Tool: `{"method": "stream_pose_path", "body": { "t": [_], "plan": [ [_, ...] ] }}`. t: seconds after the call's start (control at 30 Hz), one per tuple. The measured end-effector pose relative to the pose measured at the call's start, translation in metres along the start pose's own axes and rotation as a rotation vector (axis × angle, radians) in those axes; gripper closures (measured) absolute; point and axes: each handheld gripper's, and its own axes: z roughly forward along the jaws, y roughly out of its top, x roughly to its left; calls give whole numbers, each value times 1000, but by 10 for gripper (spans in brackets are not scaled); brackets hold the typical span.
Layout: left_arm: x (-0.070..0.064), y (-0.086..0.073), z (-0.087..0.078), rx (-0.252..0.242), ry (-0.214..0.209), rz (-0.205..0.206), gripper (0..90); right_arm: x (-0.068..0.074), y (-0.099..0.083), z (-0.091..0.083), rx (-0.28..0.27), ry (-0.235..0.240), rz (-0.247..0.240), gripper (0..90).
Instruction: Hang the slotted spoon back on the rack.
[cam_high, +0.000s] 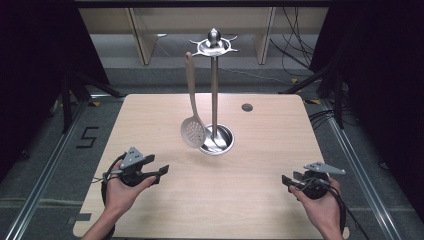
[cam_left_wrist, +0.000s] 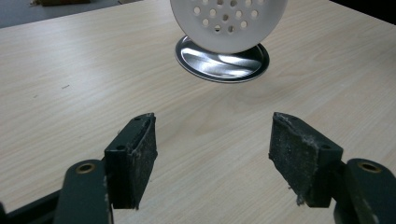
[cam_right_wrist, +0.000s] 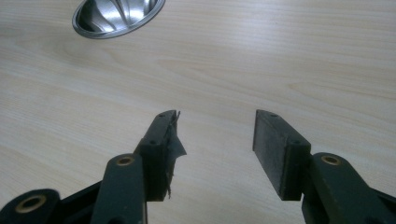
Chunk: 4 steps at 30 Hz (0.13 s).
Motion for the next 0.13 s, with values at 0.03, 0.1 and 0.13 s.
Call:
{"method": "stream_pose_path", "body": {
  "t": [0.03,0.1,0.13],
  "plan": [
    [0,-1,2,6,-10,-3,314,-1,0,1,-9,3,-13,505],
    [0,-3,4,34,-15,3,313,0,0,1,0,7,5,504],
    [1,-4,5,35,-19,5,312,0,0,1,4,7,8,504]
  ]
}}
